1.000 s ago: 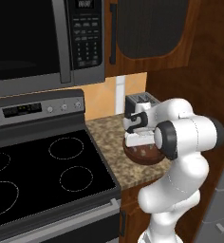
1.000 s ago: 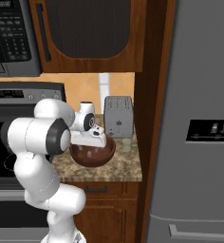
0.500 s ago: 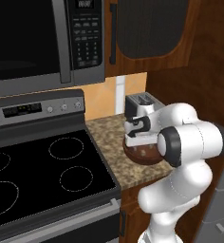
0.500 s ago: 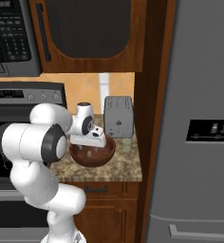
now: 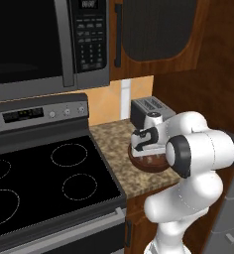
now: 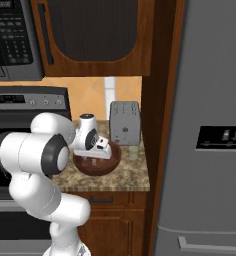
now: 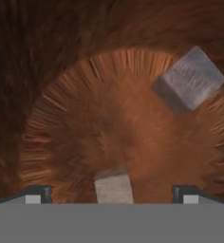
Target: Grab a lemon wedge from the fridge and one ice cube from the ice bowl, and put them in the glass of lemonade.
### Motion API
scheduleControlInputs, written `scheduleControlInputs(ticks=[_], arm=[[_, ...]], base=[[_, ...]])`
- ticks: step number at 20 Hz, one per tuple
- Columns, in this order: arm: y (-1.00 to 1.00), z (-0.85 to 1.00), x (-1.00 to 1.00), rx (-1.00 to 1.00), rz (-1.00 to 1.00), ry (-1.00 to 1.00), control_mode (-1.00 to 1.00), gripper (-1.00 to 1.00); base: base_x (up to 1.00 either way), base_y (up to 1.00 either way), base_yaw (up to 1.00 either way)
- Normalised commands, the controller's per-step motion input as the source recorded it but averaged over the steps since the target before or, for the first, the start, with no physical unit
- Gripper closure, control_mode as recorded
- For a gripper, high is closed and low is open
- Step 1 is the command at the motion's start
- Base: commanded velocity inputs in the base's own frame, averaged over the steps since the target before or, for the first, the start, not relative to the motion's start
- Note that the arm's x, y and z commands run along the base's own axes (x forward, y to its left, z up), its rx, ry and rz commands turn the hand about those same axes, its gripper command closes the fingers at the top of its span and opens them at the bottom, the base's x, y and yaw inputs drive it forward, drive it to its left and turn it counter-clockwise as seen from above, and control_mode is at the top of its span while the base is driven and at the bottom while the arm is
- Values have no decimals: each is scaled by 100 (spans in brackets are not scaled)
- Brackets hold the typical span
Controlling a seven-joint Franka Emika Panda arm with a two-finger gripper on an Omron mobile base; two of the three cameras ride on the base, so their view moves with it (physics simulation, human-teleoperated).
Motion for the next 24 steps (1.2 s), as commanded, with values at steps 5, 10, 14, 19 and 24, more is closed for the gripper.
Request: scheduleControlInputs(ticks=[5,10,14,19,24], arm=[[0,-10,1,0,0,0,-100,-100],[0,0,0,0,0,0,-100,-100],[0,-5,-3,0,0,0,-100,-100],[0,0,-17,0,0,-1,-100,-100],[0,0,-10,0,0,-4,-100,-100]], base=[[0,0,0],[0,0,0],[0,0,0],[0,0,0],[0,0,0]])
